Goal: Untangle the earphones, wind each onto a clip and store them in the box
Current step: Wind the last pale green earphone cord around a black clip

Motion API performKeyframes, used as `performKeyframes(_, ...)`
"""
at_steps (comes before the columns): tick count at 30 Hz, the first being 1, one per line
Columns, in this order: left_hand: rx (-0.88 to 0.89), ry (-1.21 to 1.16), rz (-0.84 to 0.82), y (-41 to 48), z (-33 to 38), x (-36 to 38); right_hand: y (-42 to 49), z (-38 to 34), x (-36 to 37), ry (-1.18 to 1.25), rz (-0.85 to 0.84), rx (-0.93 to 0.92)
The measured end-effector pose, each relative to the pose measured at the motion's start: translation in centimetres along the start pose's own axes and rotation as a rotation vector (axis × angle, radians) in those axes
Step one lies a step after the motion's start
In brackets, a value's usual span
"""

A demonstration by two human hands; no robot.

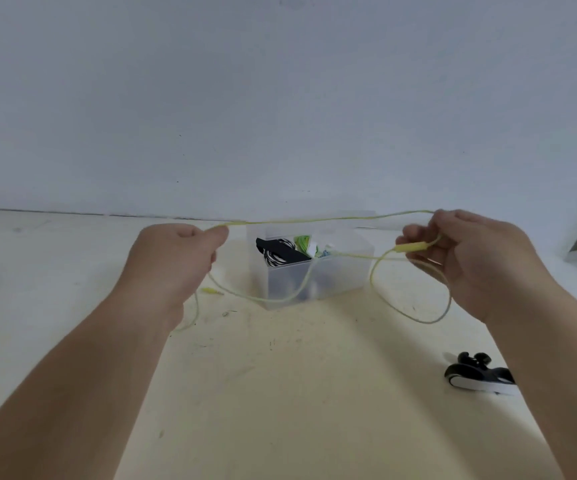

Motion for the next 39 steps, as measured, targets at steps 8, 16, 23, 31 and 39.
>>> performKeyframes(8, -0.067, -0.200, -0.221, -1.6, 0.3, 3.0, 0.1, 0.0, -2.1, 0.094, 0.132, 0.024)
performKeyframes(16, 0.054, -0.003, -0.208, -1.7, 1.0, 2.6, 0.7, -0.2, -5.4, 0.069, 0.362, 0.012)
performKeyframes(23, 0.323, 0.612, -0.257, -3.9, 1.6, 5.1, 0.6, -0.3, -1.1, -0.273, -0.075, -0.010)
performKeyframes(31, 0.965, 0.399, -0.483, -16.5, 6.0, 13.4, -0.6, 1.5, 0.6, -0.888, -0.344, 0.006)
performKeyframes(39, 1.103, 0.658, -1.008, -20.5, -0.3, 19.7, -0.8, 2.2, -1.4, -1.604, -0.406, 0.068)
Point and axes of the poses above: each hand's wrist, its own y-axis towards the middle knuckle, its own x-axis out of the palm, z = x × y, the point moved 9 cm from there along y, towards the middle knuckle
